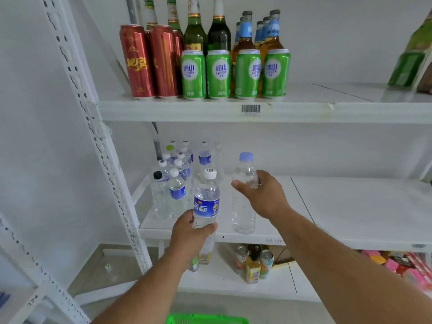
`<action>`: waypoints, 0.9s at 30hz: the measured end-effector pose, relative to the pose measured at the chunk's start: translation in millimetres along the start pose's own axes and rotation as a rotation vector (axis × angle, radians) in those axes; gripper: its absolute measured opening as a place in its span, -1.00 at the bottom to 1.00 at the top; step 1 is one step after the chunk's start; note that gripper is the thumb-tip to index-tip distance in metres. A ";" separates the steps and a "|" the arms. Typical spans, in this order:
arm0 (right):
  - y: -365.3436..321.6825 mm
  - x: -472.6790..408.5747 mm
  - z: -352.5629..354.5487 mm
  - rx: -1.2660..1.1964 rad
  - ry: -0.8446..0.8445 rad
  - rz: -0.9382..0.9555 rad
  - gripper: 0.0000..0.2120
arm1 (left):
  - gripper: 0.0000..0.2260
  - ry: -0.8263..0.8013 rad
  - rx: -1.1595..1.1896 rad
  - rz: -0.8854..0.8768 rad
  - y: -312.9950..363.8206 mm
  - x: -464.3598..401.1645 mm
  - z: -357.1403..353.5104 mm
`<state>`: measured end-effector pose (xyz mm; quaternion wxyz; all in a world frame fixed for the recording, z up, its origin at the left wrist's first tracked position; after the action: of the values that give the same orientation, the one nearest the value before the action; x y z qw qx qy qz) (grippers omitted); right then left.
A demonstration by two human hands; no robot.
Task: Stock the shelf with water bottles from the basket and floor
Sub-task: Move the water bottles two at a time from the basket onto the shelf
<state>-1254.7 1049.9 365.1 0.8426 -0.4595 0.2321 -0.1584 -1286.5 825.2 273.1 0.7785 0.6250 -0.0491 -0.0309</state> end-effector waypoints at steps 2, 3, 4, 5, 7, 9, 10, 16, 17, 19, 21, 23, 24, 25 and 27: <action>2.5 -17.7 -13.1 0.024 0.001 -0.004 -0.60 | -0.74 -0.005 0.004 -0.008 -6.3 -26.3 -1.1; 4.5 -26.7 -19.2 0.034 0.008 -0.012 -0.60 | -0.74 -0.004 0.003 -0.010 -9.5 -39.5 -1.7; 7.3 -35.2 -25.1 0.035 0.017 -0.023 -0.59 | -0.74 -0.006 -0.004 -0.011 -12.3 -51.9 -2.4; 10.3 -43.6 -31.1 0.029 0.022 -0.034 -0.58 | -0.74 -0.010 -0.016 -0.013 -14.8 -63.6 -3.3; 16.1 -59.9 -42.6 0.028 0.023 -0.055 -0.55 | -0.74 -0.017 -0.037 -0.014 -19.5 -86.4 -5.4; 20.7 -76.4 -52.2 0.032 0.020 -0.076 -0.54 | -0.72 -0.014 -0.052 -0.012 -22.5 -107.4 -7.9; 23.3 -84.8 -56.8 0.034 0.020 -0.081 -0.56 | -0.67 -0.013 -0.057 -0.011 -25.4 -118.5 -10.4; 50.1 -141.5 -87.8 0.050 -0.003 -0.093 -0.56 | -0.60 -0.006 -0.061 -0.014 -39.2 -180.2 -33.3; 56.7 -152.4 -94.1 0.051 -0.014 -0.098 -0.53 | -0.60 0.001 -0.057 -0.012 -40.8 -190.0 -38.4; 71.0 -173.9 -106.7 0.042 -0.026 -0.103 -0.53 | -0.61 0.035 -0.051 -0.002 -44.0 -210.1 -48.5; 84.8 -195.4 -119.7 0.035 -0.039 -0.106 -0.55 | -0.62 0.078 -0.050 0.015 -47.7 -230.8 -56.9; 99.1 -215.2 -133.9 0.045 -0.061 -0.109 -0.50 | -0.61 0.111 -0.045 0.035 -53.8 -251.7 -64.6; 105.5 -224.5 -140.8 0.053 -0.071 -0.109 -0.47 | -0.61 0.126 -0.043 0.045 -56.8 -261.6 -67.3; 111.0 -233.0 -147.4 0.058 -0.081 -0.111 -0.44 | -0.62 0.140 -0.046 0.052 -59.4 -270.7 -69.5; 119.1 -248.4 -160.0 0.069 -0.096 -0.115 -0.43 | -0.66 0.162 -0.061 0.048 -62.8 -286.8 -72.3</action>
<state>-1543.3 1119.8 250.0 0.8576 -0.4498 0.1590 -0.1920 -1562.2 913.1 185.5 0.7991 0.6001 -0.0001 0.0370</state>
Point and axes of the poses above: each hand's wrist, its own x-axis away from the middle knuckle, its own z-axis out of the back of the hand, y = z × x, the point moved 7 cm from there along -x, towards the middle knuckle, and after that the axes turned 3 degrees about y, right-handed, at the moved point
